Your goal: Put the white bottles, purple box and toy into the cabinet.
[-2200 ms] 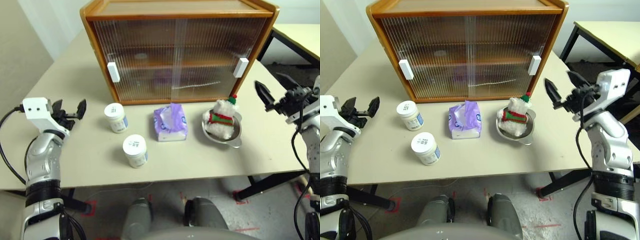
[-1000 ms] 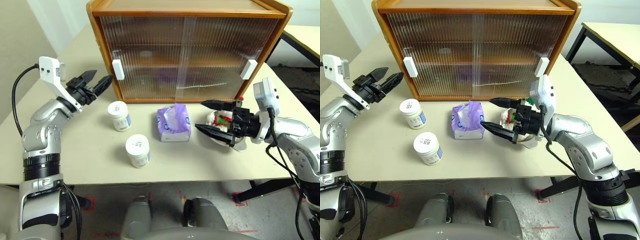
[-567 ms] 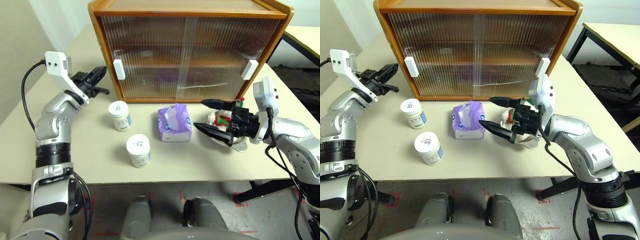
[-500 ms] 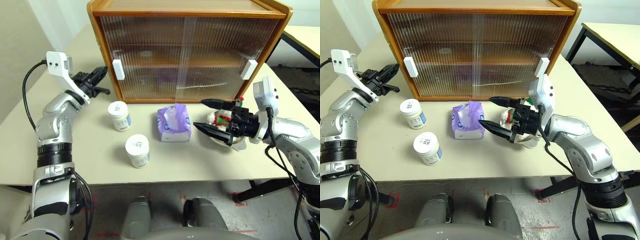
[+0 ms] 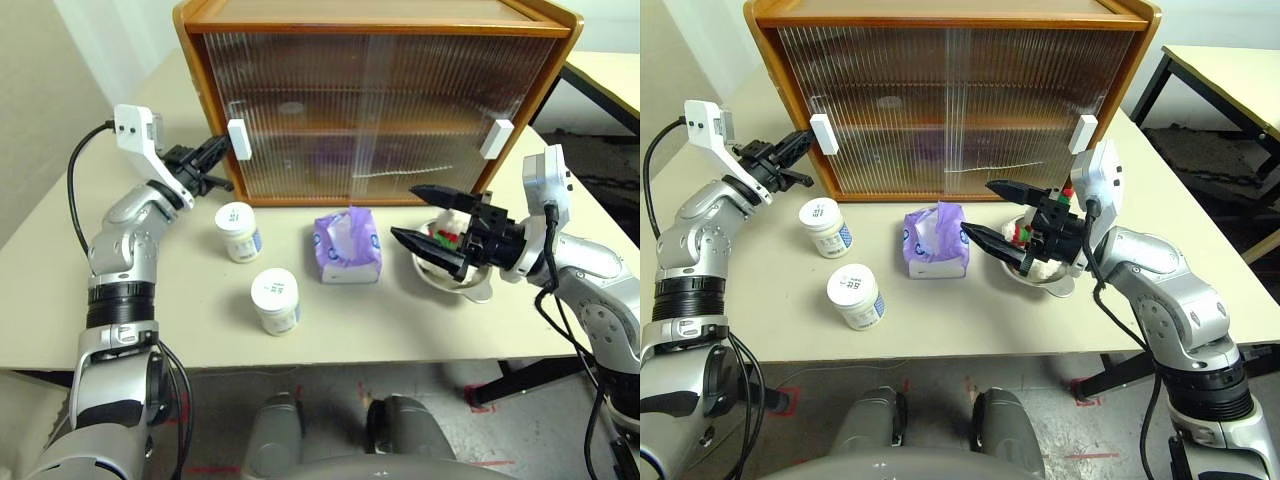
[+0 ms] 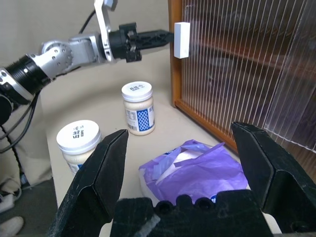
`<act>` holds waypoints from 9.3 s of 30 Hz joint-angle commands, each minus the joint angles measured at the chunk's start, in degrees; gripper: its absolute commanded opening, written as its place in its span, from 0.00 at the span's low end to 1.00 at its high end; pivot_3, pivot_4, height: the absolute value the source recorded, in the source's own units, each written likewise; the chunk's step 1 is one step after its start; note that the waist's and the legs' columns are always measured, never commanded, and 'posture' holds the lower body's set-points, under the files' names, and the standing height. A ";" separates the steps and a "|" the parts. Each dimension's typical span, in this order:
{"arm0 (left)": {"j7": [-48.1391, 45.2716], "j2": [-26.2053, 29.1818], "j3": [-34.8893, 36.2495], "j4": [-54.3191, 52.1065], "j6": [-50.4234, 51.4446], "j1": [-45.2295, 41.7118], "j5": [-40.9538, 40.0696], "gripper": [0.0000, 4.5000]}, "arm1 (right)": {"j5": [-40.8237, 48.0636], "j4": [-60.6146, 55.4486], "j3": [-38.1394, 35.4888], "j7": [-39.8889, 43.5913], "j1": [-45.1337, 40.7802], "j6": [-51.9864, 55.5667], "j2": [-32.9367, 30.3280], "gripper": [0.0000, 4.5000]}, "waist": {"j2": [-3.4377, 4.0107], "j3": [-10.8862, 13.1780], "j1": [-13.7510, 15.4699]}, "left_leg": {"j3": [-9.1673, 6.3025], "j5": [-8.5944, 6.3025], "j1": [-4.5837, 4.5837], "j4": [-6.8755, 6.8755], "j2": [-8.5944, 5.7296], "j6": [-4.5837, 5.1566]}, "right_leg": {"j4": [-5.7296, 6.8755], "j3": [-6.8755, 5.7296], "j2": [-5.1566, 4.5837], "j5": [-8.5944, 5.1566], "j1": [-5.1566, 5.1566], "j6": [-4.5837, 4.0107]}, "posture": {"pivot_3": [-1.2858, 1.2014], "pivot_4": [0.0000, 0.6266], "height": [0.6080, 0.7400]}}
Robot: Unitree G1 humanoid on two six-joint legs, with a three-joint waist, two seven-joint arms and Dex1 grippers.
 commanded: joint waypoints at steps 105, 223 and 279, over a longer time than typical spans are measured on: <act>-7.93 -13.20 -9.47 13.46 -4.65 -12.67 4.37 0.00 | 5.57 -4.87 -5.81 -7.87 1.75 0.34 2.72 1.00 | 0.05 0.00 -4.38 | -0.52 0.01 -0.45 0.92 -0.04 0.02 | 0.55 -0.32 -0.08 0.03 -0.06 0.03 | 0.45 0.00 1.00; -21.29 -1.20 -5.07 19.29 -25.48 12.66 6.08 0.68 | 9.23 0.44 -4.49 -1.22 -5.70 2.92 3.48 1.00 | 0.91 0.46 0.21 | -0.50 -0.01 -0.50 0.83 0.05 -0.01 | 0.60 -0.46 -0.09 -0.19 -0.21 -0.33 | 0.50 0.00 1.00; -4.54 -10.77 -5.25 30.98 -24.86 -5.58 9.96 0.68 | 9.37 -4.32 -5.24 -5.96 -1.71 2.10 4.24 1.00 | 0.71 0.39 -3.19 | -0.56 0.00 -0.52 0.86 0.02 0.01 | 0.64 -0.47 -0.06 -0.04 -0.18 -0.08 | 0.46 0.00 1.00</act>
